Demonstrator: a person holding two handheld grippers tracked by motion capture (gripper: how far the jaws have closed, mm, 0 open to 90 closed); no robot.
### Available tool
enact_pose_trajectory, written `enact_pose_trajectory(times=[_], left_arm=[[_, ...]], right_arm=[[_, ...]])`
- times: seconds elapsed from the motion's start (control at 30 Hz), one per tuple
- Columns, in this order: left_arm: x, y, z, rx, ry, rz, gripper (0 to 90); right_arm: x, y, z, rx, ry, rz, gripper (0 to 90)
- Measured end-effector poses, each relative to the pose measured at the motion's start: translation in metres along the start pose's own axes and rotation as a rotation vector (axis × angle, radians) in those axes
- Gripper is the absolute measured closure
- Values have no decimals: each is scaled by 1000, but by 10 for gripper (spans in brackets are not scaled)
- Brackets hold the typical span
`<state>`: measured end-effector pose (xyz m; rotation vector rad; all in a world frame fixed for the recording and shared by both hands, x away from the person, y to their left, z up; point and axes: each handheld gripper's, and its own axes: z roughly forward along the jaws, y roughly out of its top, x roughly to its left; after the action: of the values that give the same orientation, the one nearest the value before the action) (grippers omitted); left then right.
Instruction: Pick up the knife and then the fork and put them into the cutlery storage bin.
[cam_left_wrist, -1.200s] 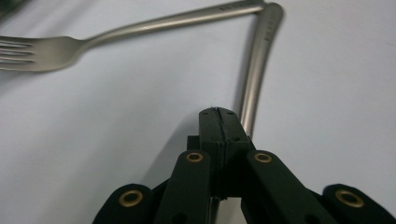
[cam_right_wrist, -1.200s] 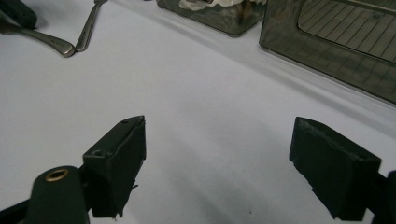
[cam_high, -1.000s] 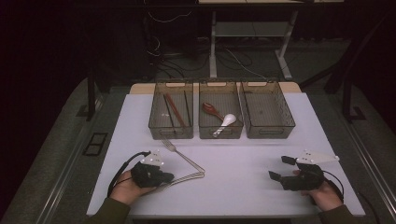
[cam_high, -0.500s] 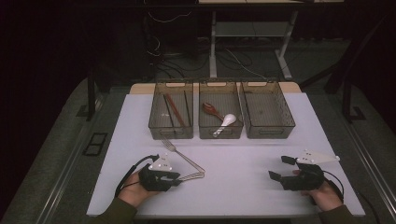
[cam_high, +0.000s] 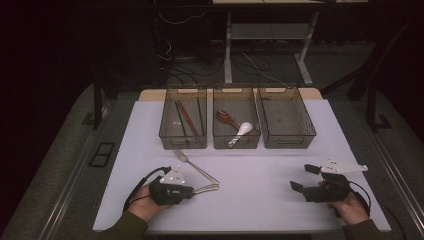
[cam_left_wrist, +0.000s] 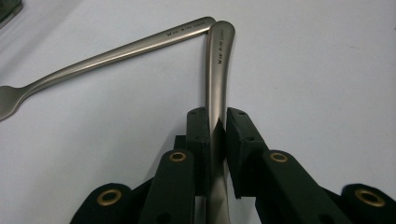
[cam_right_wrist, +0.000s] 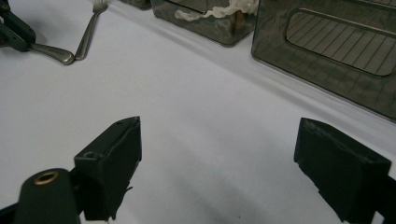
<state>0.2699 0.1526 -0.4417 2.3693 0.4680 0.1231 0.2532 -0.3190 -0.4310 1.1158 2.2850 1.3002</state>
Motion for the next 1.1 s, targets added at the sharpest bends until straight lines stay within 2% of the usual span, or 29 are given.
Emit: enact_pose_trajectory(times=[0.07,0.13,0.17,0.2,0.23,0.27,0.33,0.37,0.43,0.67,0.77,1.0,1.1], left_arm=[[1,2,-1,-7,-4,7,795],[2,5,-5,-76,-49,-31,814],[3,6,-10,-128,-48,-30,839],[4,8,-14,-132,-35,-37,899],[4,9,-15,-111,-11,-22,899],[6,8,-14,-102,-6,-24,898],[7,6,-11,-83,-13,-16,898],[8,5,-9,-76,-29,-22,897],[7,4,-5,-64,-32,-24,896],[3,3,-6,-60,-42,-17,890],[0,3,-4,-48,-53,-13,804],[-7,2,-2,-32,-70,-18,740],[-10,1,3,-4,-69,-6,730]], right_arm=[[2,0,1,-12,22,19,138],[3,2,2,-8,52,-8,138],[3,2,2,8,53,-16,139],[4,3,3,26,40,-26,140],[4,3,3,39,36,-40,140],[5,3,4,45,32,-43,140],[5,2,5,50,26,-34,140],[5,2,5,49,25,-38,140],[5,2,6,50,27,-37,140],[4,1,4,41,39,-25,140],[4,0,5,44,40,-35,140],[5,-1,7,58,44,-40,140],[4,-1,7,60,46,-34,140]])
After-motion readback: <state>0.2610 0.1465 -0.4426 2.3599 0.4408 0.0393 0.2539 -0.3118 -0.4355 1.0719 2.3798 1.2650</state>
